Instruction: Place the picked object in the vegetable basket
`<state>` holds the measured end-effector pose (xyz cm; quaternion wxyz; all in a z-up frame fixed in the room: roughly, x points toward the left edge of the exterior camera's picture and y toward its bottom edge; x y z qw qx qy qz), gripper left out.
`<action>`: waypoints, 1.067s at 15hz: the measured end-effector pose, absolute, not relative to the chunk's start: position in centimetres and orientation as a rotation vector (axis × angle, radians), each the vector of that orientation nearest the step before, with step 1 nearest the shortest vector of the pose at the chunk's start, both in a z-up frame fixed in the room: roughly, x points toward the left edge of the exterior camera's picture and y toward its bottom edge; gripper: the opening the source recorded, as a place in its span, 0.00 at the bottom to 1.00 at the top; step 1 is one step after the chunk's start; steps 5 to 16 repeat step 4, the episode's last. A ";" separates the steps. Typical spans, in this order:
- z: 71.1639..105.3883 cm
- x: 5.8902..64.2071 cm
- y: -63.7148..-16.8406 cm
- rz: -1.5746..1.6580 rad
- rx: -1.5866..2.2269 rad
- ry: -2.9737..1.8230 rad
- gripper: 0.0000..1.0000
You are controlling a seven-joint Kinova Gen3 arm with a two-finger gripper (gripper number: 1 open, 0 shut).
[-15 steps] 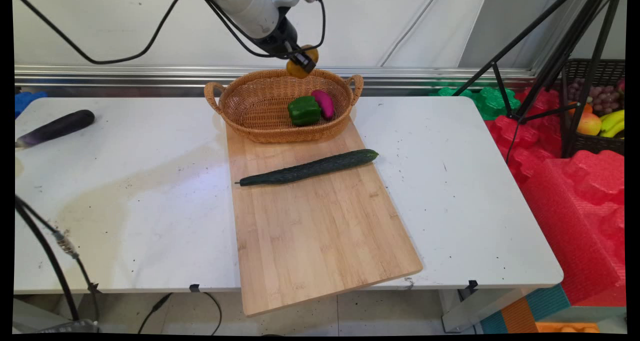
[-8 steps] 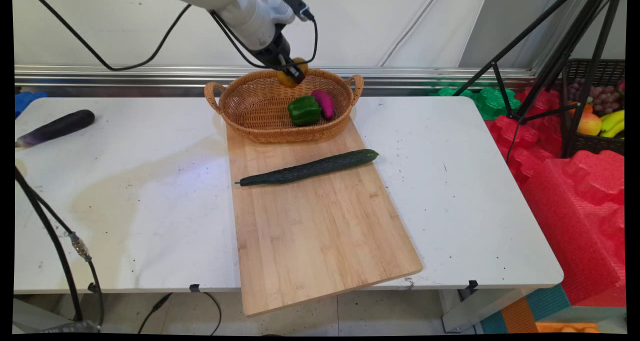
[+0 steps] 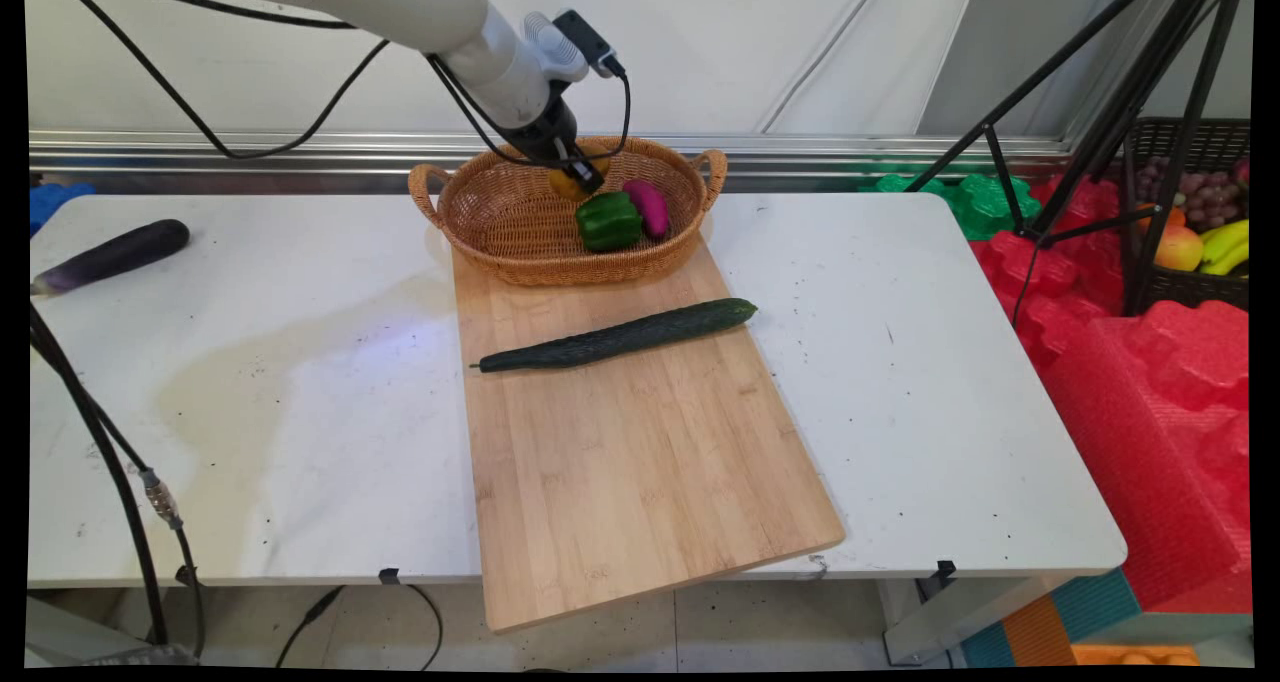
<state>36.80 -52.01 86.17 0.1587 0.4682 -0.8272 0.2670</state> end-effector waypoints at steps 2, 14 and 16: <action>85.4 36.8 -51.6 0.758 1.342 -2.375 0.00; 85.4 36.8 -51.6 0.758 1.342 -2.375 1.00; 85.4 36.8 -51.6 0.758 1.342 -2.375 1.00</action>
